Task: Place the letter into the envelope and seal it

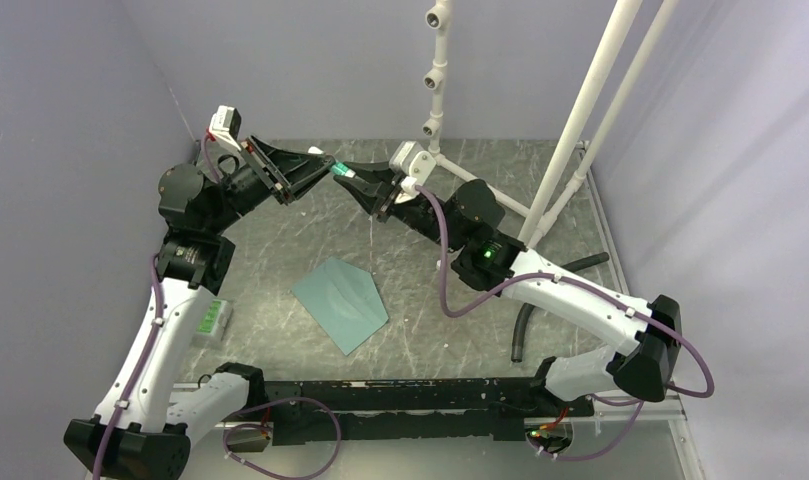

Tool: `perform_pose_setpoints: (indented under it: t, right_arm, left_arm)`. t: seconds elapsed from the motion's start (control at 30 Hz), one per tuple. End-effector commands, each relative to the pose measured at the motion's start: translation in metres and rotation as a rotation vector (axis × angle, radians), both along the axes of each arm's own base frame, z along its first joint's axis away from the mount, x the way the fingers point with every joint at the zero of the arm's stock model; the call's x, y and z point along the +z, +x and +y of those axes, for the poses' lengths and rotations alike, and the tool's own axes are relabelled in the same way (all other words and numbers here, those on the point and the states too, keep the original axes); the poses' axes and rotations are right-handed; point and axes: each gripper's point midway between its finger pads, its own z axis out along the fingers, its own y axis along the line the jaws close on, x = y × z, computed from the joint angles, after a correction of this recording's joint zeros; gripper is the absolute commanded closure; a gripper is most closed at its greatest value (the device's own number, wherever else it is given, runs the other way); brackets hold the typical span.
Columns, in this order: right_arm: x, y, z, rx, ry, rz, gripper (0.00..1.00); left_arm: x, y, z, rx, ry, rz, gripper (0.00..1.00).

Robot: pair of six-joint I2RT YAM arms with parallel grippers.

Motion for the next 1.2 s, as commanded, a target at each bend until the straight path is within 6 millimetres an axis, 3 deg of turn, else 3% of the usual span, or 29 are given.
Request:
perform_pose_setpoints:
  t: [0.0,0.07,0.13,0.53,0.7,0.8,1.17]
  right_arm:
    - [0.025,-0.013,-0.012,0.042,0.103,-0.017,0.82]
    - [0.03,-0.011,-0.013,0.04,0.149,-0.003,0.63]
    - [0.035,-0.007,-0.011,0.038,0.174,0.015,0.55]
    - [0.044,-0.006,0.001,0.074,0.22,-0.004,0.53]
    - [0.05,-0.014,-0.001,0.113,0.247,-0.012,0.43]
    - [0.048,-0.009,-0.001,0.092,0.242,0.001,0.42]
    - [0.051,0.002,0.006,0.065,0.224,0.022,0.55]
  left_arm:
    - [0.019,-0.015,0.002,-0.014,-0.037,-0.046,0.98]
    - [0.021,-0.016,0.003,-0.022,-0.061,-0.036,0.98]
    - [0.024,-0.017,0.003,-0.029,-0.078,-0.032,0.98]
    - [0.025,-0.019,0.002,-0.051,-0.118,-0.014,0.98]
    - [0.023,-0.019,0.003,-0.044,-0.115,-0.014,0.98]
    - [0.025,-0.02,0.003,-0.052,-0.125,-0.02,0.98]
    - [0.033,-0.027,0.002,-0.074,-0.14,-0.048,0.98]
